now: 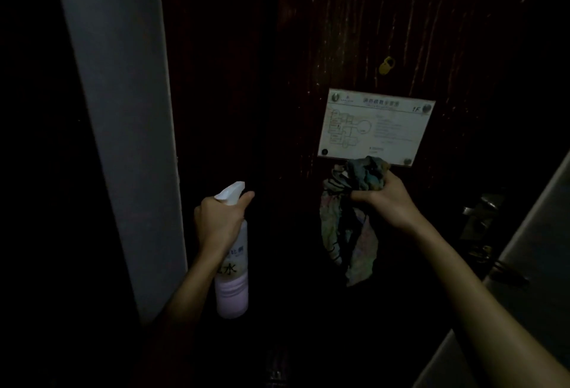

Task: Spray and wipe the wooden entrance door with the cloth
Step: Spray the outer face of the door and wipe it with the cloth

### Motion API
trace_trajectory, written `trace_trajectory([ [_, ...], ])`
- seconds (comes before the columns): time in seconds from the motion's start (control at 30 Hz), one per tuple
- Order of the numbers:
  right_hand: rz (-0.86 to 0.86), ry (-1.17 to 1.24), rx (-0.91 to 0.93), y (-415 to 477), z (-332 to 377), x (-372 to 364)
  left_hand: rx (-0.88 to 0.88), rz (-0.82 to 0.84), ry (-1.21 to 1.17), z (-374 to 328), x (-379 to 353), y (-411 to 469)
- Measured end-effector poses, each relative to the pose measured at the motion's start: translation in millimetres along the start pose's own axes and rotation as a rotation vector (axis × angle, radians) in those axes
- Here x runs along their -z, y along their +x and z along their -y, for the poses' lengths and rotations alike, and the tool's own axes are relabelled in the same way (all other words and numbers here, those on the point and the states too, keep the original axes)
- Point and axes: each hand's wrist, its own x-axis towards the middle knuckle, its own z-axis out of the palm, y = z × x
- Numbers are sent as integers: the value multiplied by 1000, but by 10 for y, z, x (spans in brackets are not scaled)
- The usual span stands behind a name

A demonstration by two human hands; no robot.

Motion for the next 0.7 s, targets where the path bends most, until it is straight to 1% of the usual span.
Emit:
trace_trajectory([
  [0.1,0,-5,4,-3,-14,-21,18,32,15,23,-20,-17],
  [0.23,2,-23,2,2,-42,-38,40,-17,80,69,-26,-38],
  [0.37,-5,-29,-10,16,-45,-35,66,11,-11,110,-33,-54],
  [0.47,-10,-41,-19,27,-50,-35,13,67,-16,79,-67,-75],
  [0.6,-21,-58,-40,20,-84,-3,-4,26,-20,36,-87,-45],
  [0.7,-29,-66,-52,12,-118,40,32,2,-115,13,-95,-54],
])
